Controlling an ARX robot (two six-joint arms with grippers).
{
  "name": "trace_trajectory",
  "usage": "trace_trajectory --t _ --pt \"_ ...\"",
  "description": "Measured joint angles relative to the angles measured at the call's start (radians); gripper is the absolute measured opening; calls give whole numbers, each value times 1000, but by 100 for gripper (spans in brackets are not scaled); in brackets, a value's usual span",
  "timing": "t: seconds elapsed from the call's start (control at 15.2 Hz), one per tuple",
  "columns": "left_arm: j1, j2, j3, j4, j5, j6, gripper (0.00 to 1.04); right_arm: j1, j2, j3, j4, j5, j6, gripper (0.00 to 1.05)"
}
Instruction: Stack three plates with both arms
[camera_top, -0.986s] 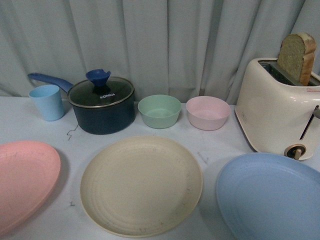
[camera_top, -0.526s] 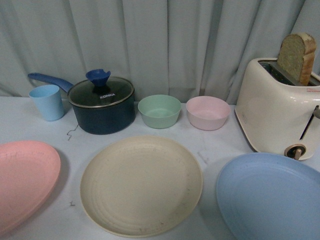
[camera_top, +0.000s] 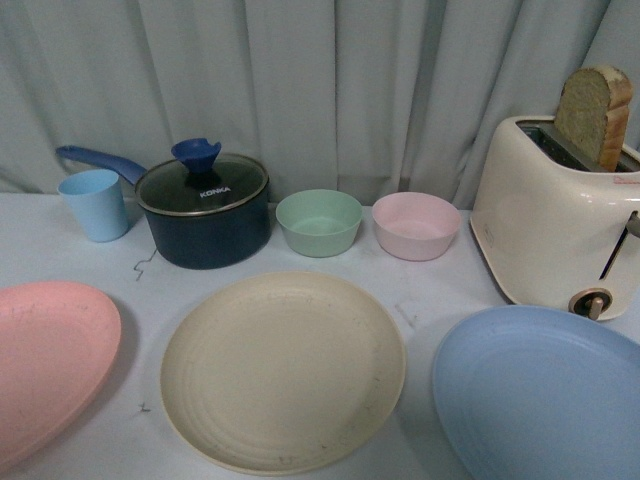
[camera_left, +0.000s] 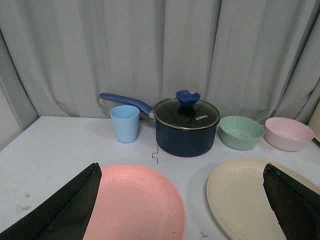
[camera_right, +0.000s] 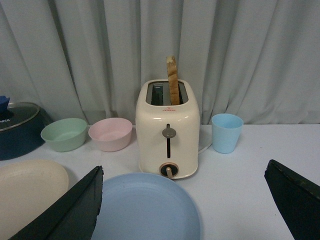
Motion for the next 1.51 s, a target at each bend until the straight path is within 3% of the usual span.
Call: trace_trajectory --t 0.92,0.99,1.05,1.18,1.25,1.31,1.51 --pt "0 0 0 0 0 0 98 0 0 0 0 0 0 98" --pt "-15 11 13 -52 -42 -15 98 0 0 0 0 0 0 98" --pt "-107 163 108 -248 -265 -132 98 0 0 0 0 2 0 98" --pt "-45 339 177 -214 -422 -294 98 -1 0 0 -1 0 0 98" --pt "42 456 208 -42 -311 -317 98 0 0 0 0 0 0 98" --pt "285 855 278 298 -49 -218 98 0 0 0 0 0 0 98" --pt "466 1336 509 489 120 -57 98 0 0 0 0 0 0 98"
